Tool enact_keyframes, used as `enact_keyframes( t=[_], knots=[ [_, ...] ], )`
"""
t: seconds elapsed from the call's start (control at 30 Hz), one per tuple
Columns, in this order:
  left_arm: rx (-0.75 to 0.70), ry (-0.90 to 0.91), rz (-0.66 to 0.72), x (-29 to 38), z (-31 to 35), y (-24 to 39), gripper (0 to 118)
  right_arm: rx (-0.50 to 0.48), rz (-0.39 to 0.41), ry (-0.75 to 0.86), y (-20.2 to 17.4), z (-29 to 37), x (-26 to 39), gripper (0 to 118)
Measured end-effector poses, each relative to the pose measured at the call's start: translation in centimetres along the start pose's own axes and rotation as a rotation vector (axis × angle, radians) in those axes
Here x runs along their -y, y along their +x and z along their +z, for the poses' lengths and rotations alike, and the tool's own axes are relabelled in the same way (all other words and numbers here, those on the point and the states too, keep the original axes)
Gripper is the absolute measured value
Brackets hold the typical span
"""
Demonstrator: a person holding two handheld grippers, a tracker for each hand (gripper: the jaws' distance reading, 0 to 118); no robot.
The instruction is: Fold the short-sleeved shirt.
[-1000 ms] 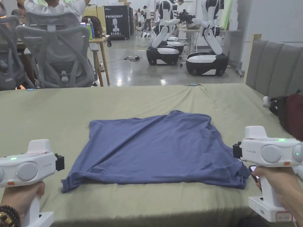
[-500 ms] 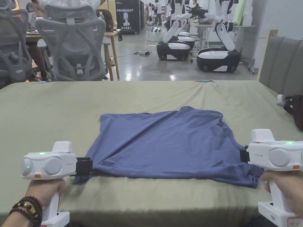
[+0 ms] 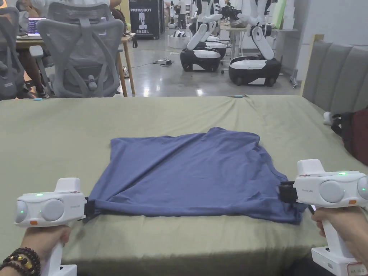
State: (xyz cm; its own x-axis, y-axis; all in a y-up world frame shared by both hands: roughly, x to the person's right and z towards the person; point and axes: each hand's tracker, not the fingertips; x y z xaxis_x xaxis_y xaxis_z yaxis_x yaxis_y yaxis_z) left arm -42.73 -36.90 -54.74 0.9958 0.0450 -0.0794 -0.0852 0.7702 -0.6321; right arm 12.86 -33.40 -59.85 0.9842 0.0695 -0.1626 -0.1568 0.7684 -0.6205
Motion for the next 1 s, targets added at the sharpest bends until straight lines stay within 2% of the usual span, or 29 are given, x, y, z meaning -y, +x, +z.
enact_keyframes(
  t=[0.03,0.2,0.27,0.3,0.33,0.4,0.5,0.73,0.9,1.0],
  knots=[
    [0.001,0.004,0.000,-0.2,0.2,0.0,2,0.004,0.006,-0.028,0.1,-0.4,0.2,109],
    [0.007,0.020,0.005,-0.4,1.1,0.5,2,0.011,0.013,-0.093,0.5,-1.9,1.7,88],
    [0.002,0.019,-0.001,-0.3,1.1,0.7,2,0.017,0.014,-0.156,0.6,-2.8,2.5,64],
    [0.002,0.019,-0.003,-0.2,1.2,0.8,2,0.010,0.021,-0.188,0.7,-3.3,2.8,44],
    [0.002,0.017,-0.005,0.0,1.2,0.8,2,0.000,0.033,-0.219,0.7,-3.8,3.2,30],
    [0.004,0.012,-0.006,0.0,1.1,0.8,2,-0.058,0.026,-0.178,0.7,-4.0,3.7,4],
    [0.007,0.014,-0.008,0.2,1.5,0.7,2,-0.058,-0.013,-0.144,1.0,-3.0,2.9,4],
    [0.028,0.096,0.010,-4.2,2.4,-0.1,2,-0.072,-0.008,-0.010,1.6,-1.1,-2.6,4],
    [0.022,0.140,-0.005,-10.8,0.1,0.0,2,-0.057,0.008,0.041,1.7,-3.7,-9.4,4],
    [0.003,0.119,-0.035,-14.2,-4.1,0.3,2,-0.033,0.016,0.044,1.5,-7.7,-13.0,4]
  ],
)
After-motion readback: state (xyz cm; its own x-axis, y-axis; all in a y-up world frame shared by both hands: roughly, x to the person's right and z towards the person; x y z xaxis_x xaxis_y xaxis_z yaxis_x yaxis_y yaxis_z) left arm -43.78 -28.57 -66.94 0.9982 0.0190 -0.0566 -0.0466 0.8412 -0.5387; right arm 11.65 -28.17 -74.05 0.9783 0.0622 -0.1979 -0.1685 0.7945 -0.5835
